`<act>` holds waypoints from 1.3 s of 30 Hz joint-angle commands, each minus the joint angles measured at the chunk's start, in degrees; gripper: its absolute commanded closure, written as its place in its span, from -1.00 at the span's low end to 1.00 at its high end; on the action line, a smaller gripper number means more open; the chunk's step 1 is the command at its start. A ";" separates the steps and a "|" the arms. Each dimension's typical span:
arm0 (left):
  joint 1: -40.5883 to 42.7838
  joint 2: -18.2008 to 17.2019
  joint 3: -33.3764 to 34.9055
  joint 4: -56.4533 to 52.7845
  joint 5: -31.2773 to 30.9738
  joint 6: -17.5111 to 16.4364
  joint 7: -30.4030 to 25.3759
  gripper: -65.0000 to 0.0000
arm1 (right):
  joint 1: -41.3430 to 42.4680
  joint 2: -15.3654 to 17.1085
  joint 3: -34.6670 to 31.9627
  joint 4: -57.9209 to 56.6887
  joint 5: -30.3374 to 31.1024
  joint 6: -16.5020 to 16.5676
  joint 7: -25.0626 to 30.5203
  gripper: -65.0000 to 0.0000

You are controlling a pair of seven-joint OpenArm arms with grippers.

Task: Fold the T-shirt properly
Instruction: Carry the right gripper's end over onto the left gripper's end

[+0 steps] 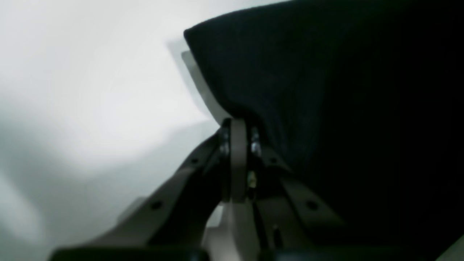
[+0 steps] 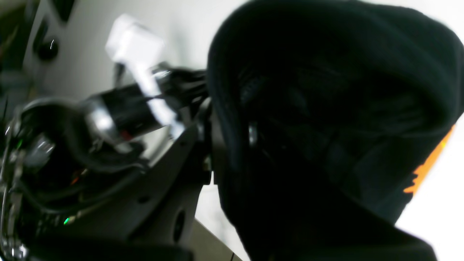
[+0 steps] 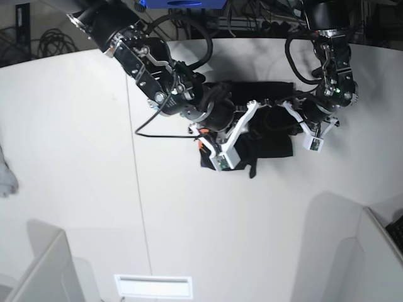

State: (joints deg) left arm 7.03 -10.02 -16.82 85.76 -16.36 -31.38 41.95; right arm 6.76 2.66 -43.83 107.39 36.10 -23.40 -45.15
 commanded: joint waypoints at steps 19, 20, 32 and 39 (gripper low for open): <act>0.58 -0.48 -0.28 1.94 1.02 0.03 2.13 1.00 | 4.71 -5.25 -5.70 -7.31 0.43 0.41 3.61 1.00; 0.58 -0.48 -0.28 1.94 1.02 0.03 2.13 1.00 | 4.88 -5.34 -5.97 -8.45 0.43 0.41 3.78 1.00; 0.67 -0.57 -0.37 1.94 0.93 0.03 2.13 1.00 | 6.11 -7.80 -6.41 -15.39 0.43 0.67 3.96 1.00; 1.46 -1.36 -6.70 2.02 0.58 -0.23 2.31 1.00 | 6.20 -8.41 -6.41 -16.27 0.43 0.76 4.05 1.00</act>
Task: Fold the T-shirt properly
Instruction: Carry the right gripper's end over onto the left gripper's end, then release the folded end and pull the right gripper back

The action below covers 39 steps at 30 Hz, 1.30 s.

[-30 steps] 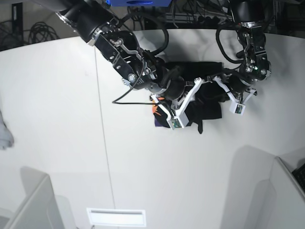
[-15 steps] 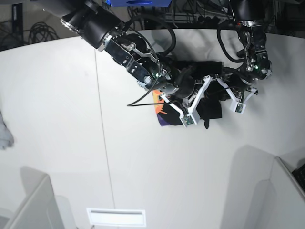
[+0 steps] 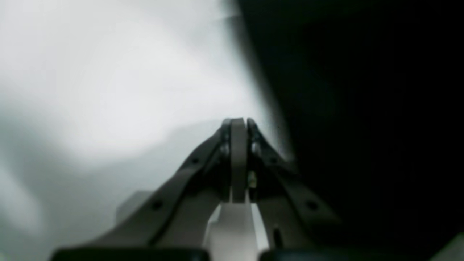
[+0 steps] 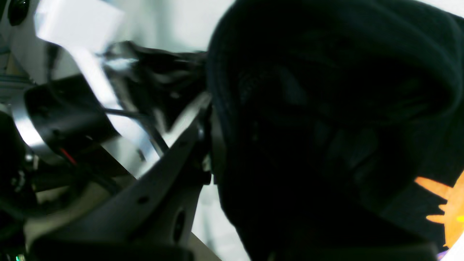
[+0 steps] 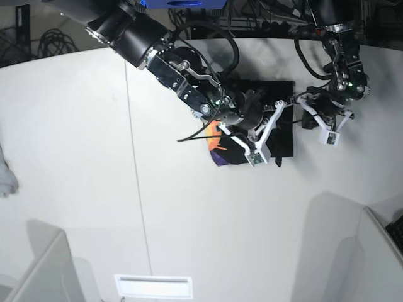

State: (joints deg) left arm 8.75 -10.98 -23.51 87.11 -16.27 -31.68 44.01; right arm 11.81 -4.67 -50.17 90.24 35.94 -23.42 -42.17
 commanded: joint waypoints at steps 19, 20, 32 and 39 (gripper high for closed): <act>14.50 -1.72 -18.82 13.77 0.40 -0.10 0.43 1.00 | 2.56 -1.53 -4.64 -0.43 0.76 0.43 0.99 1.00; 14.76 -1.72 -19.09 13.77 0.40 -0.10 0.43 1.00 | 2.82 -1.80 -4.55 -0.96 0.76 0.43 0.99 1.00; 15.03 -1.54 -19.26 14.03 0.40 -0.10 0.43 1.00 | 3.18 -2.15 -4.46 -2.37 0.67 0.34 3.54 1.00; 16.17 -1.63 -19.35 15.70 0.40 -0.10 0.43 1.00 | 3.18 -2.15 -4.38 -2.98 0.67 -2.73 3.71 1.00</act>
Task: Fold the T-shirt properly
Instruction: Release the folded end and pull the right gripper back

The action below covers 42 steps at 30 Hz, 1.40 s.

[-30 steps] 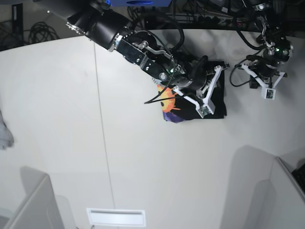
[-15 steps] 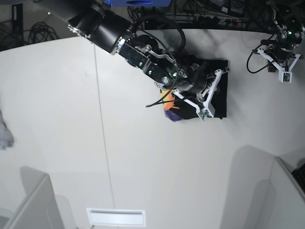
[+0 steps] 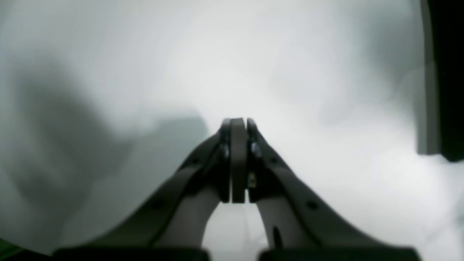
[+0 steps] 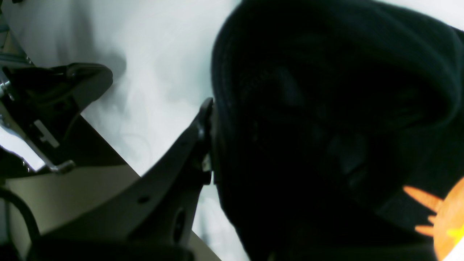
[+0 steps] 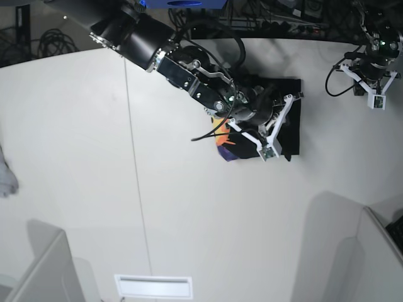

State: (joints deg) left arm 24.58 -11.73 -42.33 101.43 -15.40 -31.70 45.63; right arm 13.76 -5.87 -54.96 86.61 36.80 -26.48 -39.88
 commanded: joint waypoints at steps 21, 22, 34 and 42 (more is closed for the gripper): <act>4.21 -0.71 -27.34 10.00 -0.47 -8.30 7.60 1.00 | 4.83 -2.61 -5.83 -1.64 0.00 -4.25 2.12 -0.17; 4.21 -0.80 -28.58 9.91 -0.47 -8.30 7.60 1.00 | 5.01 -2.61 -5.83 -1.99 0.08 -4.25 2.82 -0.17; 4.04 -0.71 -30.16 9.83 -0.47 -8.30 7.60 1.00 | 8.00 -2.70 -13.22 4.25 0.00 10.35 3.97 -0.16; 4.13 -0.63 -30.07 9.83 -0.47 -8.30 7.60 1.00 | 3.43 4.42 1.11 13.48 0.00 10.61 3.53 0.55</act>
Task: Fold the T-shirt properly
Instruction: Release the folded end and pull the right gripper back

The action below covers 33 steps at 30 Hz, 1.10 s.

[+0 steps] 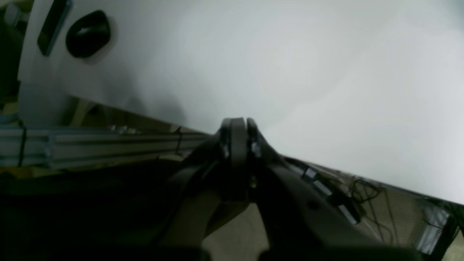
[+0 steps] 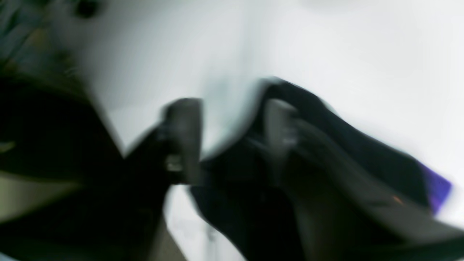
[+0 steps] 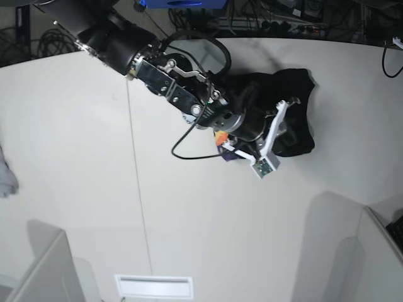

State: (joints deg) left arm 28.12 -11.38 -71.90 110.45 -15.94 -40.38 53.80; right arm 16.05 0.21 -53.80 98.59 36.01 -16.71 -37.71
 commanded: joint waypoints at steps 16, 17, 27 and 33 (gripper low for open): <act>-1.26 -0.36 10.49 -0.08 0.08 0.38 -18.24 1.00 | -8.19 14.78 8.92 9.33 0.52 0.67 11.12 1.00; -1.79 -0.36 11.02 -0.08 0.08 0.38 -18.15 1.00 | -8.19 15.66 8.92 9.24 0.52 0.58 11.03 1.00; -6.54 3.51 16.73 -0.08 -0.01 0.38 -4.44 1.00 | -13.81 18.91 9.01 9.50 0.52 0.49 11.12 1.00; -10.58 4.04 19.46 -0.08 -6.96 0.38 1.98 0.34 | -15.31 19.09 9.01 9.24 0.52 0.49 11.12 1.00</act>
State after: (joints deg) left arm 17.69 -6.57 -52.23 109.43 -22.37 -39.92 56.58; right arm 0.38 19.22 -44.97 106.87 36.27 -16.64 -27.77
